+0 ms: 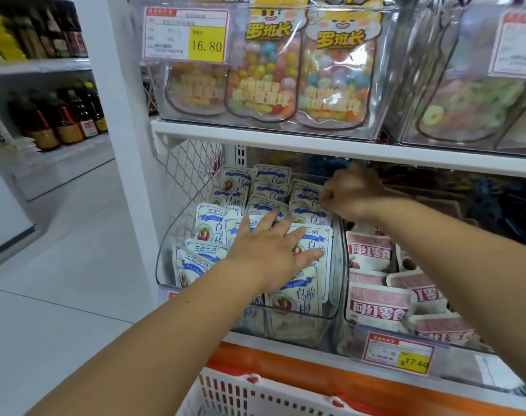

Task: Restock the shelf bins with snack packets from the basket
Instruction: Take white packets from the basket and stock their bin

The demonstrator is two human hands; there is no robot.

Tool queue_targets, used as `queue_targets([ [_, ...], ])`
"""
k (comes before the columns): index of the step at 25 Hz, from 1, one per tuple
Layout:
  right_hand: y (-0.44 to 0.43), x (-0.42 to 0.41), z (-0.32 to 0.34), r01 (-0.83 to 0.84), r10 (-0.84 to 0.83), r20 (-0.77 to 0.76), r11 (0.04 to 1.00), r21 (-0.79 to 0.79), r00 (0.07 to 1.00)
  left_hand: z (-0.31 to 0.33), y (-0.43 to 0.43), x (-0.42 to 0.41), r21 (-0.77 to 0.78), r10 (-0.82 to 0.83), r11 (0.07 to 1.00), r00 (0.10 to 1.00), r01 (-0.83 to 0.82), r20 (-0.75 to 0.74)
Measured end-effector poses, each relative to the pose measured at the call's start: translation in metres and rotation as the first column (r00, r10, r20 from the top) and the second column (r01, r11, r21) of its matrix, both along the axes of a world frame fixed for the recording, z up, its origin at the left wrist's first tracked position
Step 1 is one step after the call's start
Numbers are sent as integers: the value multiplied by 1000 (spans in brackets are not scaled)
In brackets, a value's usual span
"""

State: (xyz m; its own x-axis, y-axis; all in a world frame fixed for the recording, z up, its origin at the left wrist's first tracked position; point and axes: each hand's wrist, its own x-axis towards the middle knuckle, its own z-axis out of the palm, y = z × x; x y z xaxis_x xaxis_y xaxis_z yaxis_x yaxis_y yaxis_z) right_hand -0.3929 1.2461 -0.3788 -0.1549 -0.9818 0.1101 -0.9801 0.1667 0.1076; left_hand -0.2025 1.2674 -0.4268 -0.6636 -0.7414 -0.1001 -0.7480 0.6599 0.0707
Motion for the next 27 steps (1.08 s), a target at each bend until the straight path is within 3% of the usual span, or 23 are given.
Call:
queue_targets([
  [3,4,3,-5,48,-48,-16,999,19,999,-7,-4,-5,-26,8,1000,1000,-7,22],
  [7,12,1,-7,-32,59,-91,962,271,994,-5,-6,-2,-14,11,1000,1000,-11,-9],
  [11,24,13,-6,39,-40,1,990,134,999,-1,-2,2,-18,21,1000,999,-21,-26],
  [14,51,20,-1,23,-15,221,999,-33,975,-3,-1,3,-25,25,999,1000,-26,-9],
  [16,77,35,-1,-28,20,313,999,22,950,-2,-4,3,-32,30,999,1000,-30,6],
  [18,95,50,-7,-87,49,284,989,122,958,1,-7,2,-44,36,998,999,-35,22],
  [23,112,64,-15,-102,23,461,984,148,887,5,-3,8,-65,54,997,994,-48,91],
  [27,119,73,-25,-103,66,303,989,108,951,16,1,12,-74,51,996,996,-45,77],
])
